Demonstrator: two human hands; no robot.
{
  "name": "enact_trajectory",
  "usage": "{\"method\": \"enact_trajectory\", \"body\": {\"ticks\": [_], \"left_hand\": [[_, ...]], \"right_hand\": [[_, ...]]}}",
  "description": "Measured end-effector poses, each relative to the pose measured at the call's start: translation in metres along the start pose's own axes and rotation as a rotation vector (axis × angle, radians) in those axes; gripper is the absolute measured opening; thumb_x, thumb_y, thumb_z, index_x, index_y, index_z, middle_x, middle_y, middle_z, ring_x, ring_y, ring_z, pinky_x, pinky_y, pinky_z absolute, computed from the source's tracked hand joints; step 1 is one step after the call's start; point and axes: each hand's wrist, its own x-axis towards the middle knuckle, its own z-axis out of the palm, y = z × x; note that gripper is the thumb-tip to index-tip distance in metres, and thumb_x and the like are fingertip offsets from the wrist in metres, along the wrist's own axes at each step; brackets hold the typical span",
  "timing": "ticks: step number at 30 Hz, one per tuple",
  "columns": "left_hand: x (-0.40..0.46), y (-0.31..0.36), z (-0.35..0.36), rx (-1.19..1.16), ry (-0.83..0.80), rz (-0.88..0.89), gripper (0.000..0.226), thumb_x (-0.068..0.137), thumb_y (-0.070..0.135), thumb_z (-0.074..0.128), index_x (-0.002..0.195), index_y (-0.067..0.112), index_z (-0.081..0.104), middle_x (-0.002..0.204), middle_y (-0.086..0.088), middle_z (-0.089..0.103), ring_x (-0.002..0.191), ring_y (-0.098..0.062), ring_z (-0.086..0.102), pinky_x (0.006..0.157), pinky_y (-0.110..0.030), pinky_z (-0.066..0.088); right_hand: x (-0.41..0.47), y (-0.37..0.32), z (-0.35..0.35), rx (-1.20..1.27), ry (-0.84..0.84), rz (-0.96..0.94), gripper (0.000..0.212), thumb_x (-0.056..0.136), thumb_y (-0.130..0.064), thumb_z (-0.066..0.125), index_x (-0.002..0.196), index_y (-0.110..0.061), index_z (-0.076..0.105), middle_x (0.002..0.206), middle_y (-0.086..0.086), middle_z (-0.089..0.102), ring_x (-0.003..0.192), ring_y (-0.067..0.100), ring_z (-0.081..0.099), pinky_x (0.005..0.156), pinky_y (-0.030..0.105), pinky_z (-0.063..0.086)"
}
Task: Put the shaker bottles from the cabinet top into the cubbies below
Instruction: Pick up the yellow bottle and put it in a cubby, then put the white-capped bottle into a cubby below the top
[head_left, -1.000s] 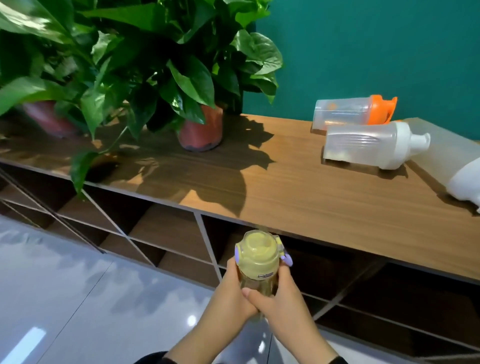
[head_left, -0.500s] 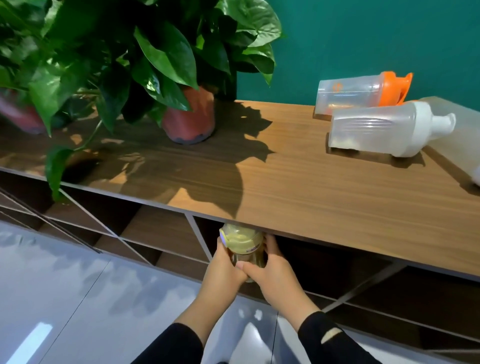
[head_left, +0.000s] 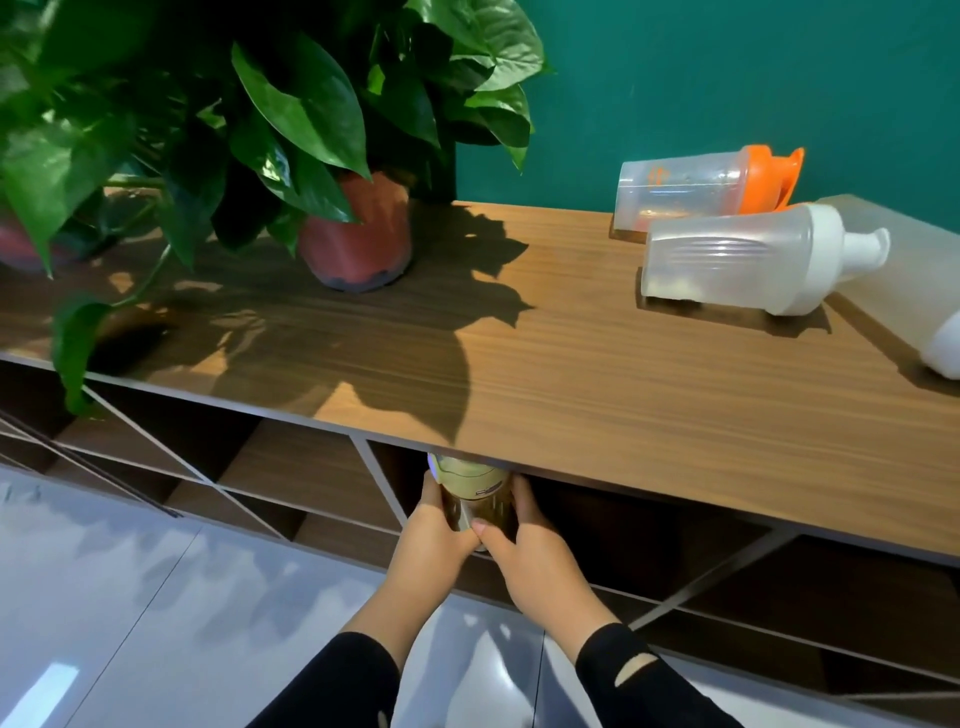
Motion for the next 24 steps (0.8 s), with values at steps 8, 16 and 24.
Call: {"method": "enact_trajectory", "body": {"ticks": [8, 16, 24], "left_hand": [[-0.031, 0.023, -0.006, 0.125, 0.06, -0.089, 0.058, 0.085, 0.02, 0.067, 0.137, 0.017, 0.042, 0.105, -0.002, 0.069, 0.083, -0.012, 0.064, 0.067, -0.027, 0.052], [-0.116, 0.063, -0.025, 0.305, 0.228, 0.517, 0.012, 0.09, 0.033, 0.058, 0.083, 0.039, 0.067, 0.067, 0.02, 0.066, 0.067, 0.0, 0.064, 0.058, -0.01, 0.048], [-0.088, 0.196, -0.006, 0.284, 0.304, 0.904, 0.037, 0.091, 0.036, 0.054, 0.124, 0.02, 0.059, 0.117, 0.008, 0.062, 0.111, -0.003, 0.056, 0.096, -0.021, 0.046]], "right_hand": [[-0.031, -0.008, -0.023, -0.352, -0.022, -0.028, 0.042, 0.101, -0.043, 0.045, 0.134, -0.02, 0.06, 0.116, 0.001, 0.072, 0.104, 0.015, 0.067, 0.087, 0.028, 0.056], [-0.104, -0.063, -0.094, -0.137, 0.125, -0.662, 0.044, 0.1, -0.041, 0.047, 0.07, -0.016, 0.067, 0.063, -0.002, 0.065, 0.062, 0.017, 0.062, 0.059, 0.04, 0.049], [-0.086, -0.057, -0.204, 0.284, 0.577, -0.402, 0.027, 0.099, -0.034, 0.052, 0.123, -0.031, 0.063, 0.115, -0.021, 0.065, 0.109, -0.008, 0.058, 0.082, 0.011, 0.046]]}}
